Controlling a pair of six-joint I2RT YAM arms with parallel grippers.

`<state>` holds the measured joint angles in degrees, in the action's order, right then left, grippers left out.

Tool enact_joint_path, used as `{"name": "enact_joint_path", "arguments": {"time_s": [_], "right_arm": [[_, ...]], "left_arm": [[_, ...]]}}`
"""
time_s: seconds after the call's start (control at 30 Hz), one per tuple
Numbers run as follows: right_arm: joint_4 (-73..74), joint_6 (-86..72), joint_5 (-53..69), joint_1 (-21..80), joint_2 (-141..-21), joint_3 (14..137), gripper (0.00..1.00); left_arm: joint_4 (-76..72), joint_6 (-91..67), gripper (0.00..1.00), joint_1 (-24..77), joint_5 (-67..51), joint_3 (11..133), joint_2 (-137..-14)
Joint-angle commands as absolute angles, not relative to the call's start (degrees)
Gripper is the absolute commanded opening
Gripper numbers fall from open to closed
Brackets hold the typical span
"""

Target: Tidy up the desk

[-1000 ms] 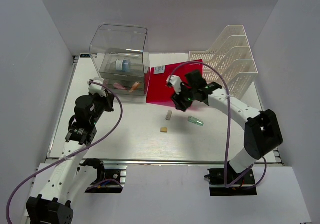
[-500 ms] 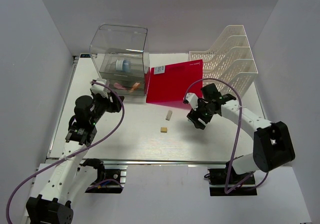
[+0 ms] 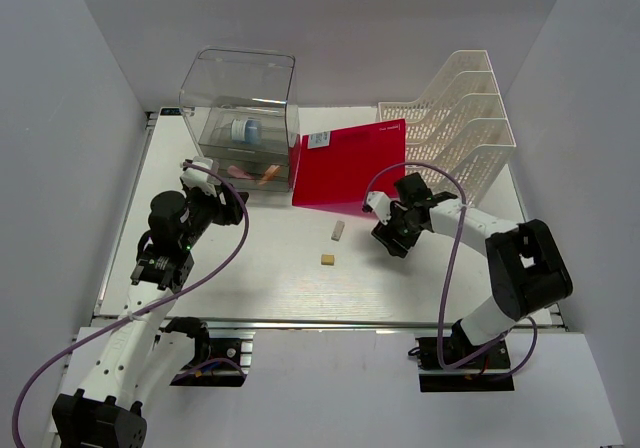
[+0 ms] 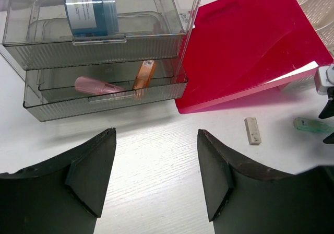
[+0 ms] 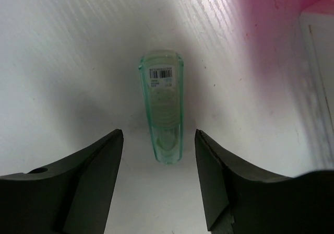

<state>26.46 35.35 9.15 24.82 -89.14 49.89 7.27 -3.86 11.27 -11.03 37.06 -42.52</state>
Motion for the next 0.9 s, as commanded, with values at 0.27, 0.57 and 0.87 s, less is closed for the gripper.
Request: {"name": "enact_joint_path", "arguments": {"time_s": [0.27,0.57,0.87], "right_arm": [[23.11,36.91,10.28,25.22,-93.51,51.41,0.44],[25.92,38.76,10.81,27.15,-92.55,53.51,0.07],[33.74,42.10,12.57,35.15,-91.66,69.59,0.00]], "left_arm": [[6.33,-3.16,0.73,11.43,-11.16,36.74,-41.57],[6.24,-2.81,0.74,11.43,-11.78,36.56,-41.04],[5.89,-2.29,0.74,11.43,-12.39,36.21,-39.64]]}}
